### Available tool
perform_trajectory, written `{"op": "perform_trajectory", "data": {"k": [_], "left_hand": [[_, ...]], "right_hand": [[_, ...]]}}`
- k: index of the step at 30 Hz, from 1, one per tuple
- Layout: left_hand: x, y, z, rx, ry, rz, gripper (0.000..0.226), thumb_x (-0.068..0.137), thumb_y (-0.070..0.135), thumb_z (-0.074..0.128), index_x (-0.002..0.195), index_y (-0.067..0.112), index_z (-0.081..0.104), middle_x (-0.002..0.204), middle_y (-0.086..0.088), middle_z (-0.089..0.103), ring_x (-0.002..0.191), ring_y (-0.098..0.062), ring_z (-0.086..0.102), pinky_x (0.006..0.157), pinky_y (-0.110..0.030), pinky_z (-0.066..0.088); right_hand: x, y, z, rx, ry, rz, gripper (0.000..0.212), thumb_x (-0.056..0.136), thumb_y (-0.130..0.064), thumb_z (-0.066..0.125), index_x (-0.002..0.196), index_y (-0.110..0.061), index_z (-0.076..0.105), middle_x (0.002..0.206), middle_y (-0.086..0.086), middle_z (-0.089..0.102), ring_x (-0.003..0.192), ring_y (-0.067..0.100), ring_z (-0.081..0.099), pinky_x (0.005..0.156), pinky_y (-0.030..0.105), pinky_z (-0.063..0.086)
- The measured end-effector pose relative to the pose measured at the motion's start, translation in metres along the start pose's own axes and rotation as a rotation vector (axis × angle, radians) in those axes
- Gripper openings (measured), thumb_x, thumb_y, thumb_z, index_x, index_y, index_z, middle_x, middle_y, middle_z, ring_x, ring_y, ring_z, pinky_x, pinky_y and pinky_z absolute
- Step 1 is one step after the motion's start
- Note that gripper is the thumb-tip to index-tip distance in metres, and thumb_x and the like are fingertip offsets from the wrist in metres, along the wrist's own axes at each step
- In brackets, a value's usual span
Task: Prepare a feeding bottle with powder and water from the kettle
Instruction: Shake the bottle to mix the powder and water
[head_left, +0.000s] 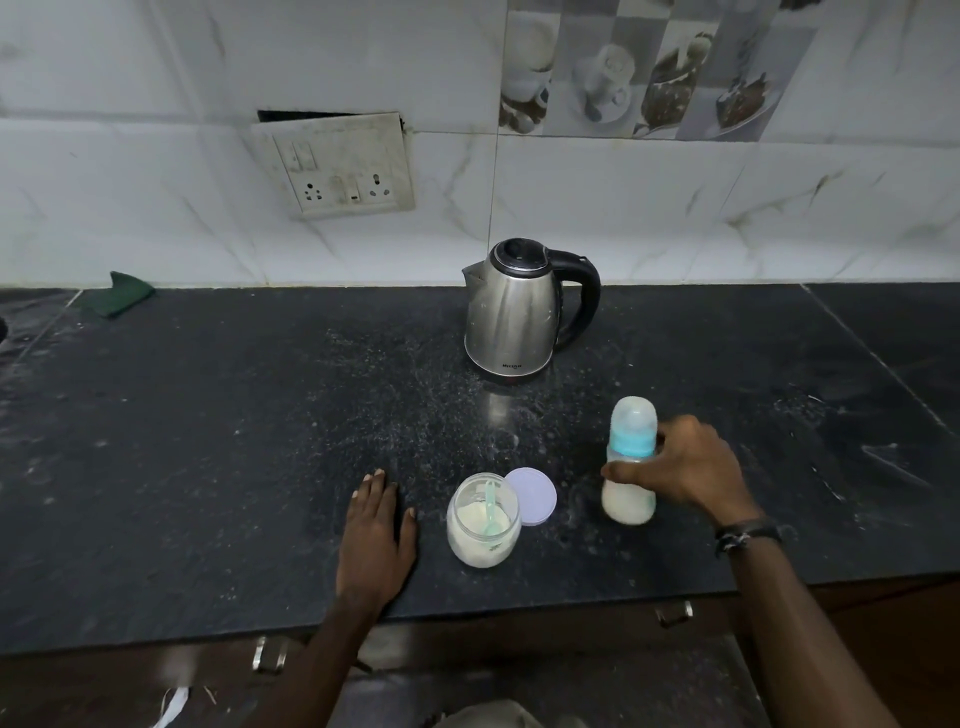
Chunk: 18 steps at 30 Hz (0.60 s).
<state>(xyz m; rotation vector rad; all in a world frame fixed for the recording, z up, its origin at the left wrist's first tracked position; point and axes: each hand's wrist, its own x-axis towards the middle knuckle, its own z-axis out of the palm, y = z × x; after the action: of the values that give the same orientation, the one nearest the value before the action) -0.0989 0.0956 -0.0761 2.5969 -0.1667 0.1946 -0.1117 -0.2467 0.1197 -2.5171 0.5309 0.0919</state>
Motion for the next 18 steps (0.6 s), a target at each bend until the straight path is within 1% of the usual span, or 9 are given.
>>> {"op": "perform_trajectory", "data": {"k": [1,4,5,7,8,11,14,17,18], "left_hand": [[0.0,0.0,0.0,0.004,-0.005,-0.001,0.058,0.095,0.039,0.037,0.128,-0.002,0.06,0.148,-0.021,0.047,0.139,-0.035,0.041,0.118,-0.046,0.029],[0.0,-0.001,0.002,0.004,-0.006,-0.009,0.058,0.095,0.039,0.037,0.129,-0.002,0.06,0.149,-0.021,0.046,0.14,-0.034,0.04,0.119,-0.046,0.027],[0.0,-0.001,0.002,0.003,-0.002,-0.009,0.058,0.095,0.039,0.037,0.129,-0.002,0.06,0.149,-0.02,0.046,0.14,-0.034,0.04,0.119,-0.046,0.028],[-0.001,-0.001,0.001,0.005,-0.002,-0.007,0.058,0.096,0.039,0.037,0.129,-0.002,0.06,0.149,-0.02,0.046,0.14,-0.034,0.04,0.118,-0.046,0.028],[-0.001,0.0,0.001,0.006,-0.004,-0.005,0.057,0.096,0.039,0.037,0.129,-0.002,0.06,0.149,-0.02,0.046,0.14,-0.034,0.04,0.118,-0.046,0.028],[-0.001,-0.001,0.001,0.006,0.001,-0.005,0.058,0.096,0.039,0.037,0.129,-0.002,0.059,0.149,-0.02,0.046,0.14,-0.033,0.04,0.119,-0.045,0.028],[0.0,0.0,0.0,0.006,0.003,-0.008,0.058,0.096,0.04,0.036,0.13,-0.001,0.059,0.149,-0.02,0.046,0.14,-0.033,0.039,0.119,-0.045,0.028],[-0.001,0.0,0.001,0.011,-0.003,-0.007,0.058,0.096,0.04,0.036,0.129,-0.001,0.059,0.149,-0.02,0.046,0.14,-0.033,0.04,0.119,-0.045,0.028],[-0.001,0.0,0.001,0.01,-0.002,-0.006,0.058,0.096,0.04,0.036,0.129,-0.001,0.06,0.149,-0.02,0.046,0.14,-0.033,0.04,0.119,-0.045,0.028]], "right_hand": [[0.001,0.0,-0.001,-0.009,0.048,-0.005,0.048,0.054,-0.052,0.087,0.087,-0.022,0.068,0.084,-0.001,0.069,0.077,0.016,0.065,0.063,0.03,0.048],[0.002,-0.003,-0.005,0.133,-0.033,-0.027,0.039,0.058,-0.038,0.091,0.088,-0.022,0.071,0.089,-0.003,0.072,0.08,0.011,0.067,0.069,0.031,0.053],[0.002,-0.003,-0.006,0.121,-0.043,-0.025,0.039,0.058,-0.04,0.09,0.087,-0.022,0.071,0.088,-0.003,0.072,0.079,0.011,0.067,0.068,0.031,0.053],[0.001,-0.005,-0.006,-0.005,0.037,-0.019,0.047,0.055,-0.048,0.088,0.089,-0.021,0.07,0.086,-0.002,0.07,0.078,0.016,0.066,0.066,0.032,0.051],[0.001,-0.005,-0.007,0.0,0.065,-0.021,0.048,0.055,-0.048,0.088,0.091,-0.021,0.07,0.087,-0.002,0.07,0.08,0.017,0.066,0.069,0.034,0.052],[0.001,-0.006,-0.008,0.119,-0.03,-0.021,0.043,0.055,-0.041,0.09,0.089,-0.021,0.072,0.09,-0.002,0.073,0.082,0.014,0.069,0.075,0.041,0.058],[0.002,-0.008,-0.009,-0.008,0.016,-0.042,0.052,0.051,-0.053,0.085,0.089,-0.022,0.07,0.087,-0.002,0.071,0.08,0.016,0.067,0.071,0.037,0.055],[0.002,-0.009,-0.012,0.104,-0.054,-0.028,0.038,0.057,-0.039,0.09,0.086,-0.023,0.071,0.089,-0.004,0.072,0.082,0.014,0.068,0.075,0.038,0.057],[0.002,-0.01,-0.012,0.098,-0.082,-0.026,0.037,0.057,-0.039,0.09,0.084,-0.023,0.071,0.088,-0.003,0.072,0.081,0.014,0.068,0.075,0.04,0.058]]}}
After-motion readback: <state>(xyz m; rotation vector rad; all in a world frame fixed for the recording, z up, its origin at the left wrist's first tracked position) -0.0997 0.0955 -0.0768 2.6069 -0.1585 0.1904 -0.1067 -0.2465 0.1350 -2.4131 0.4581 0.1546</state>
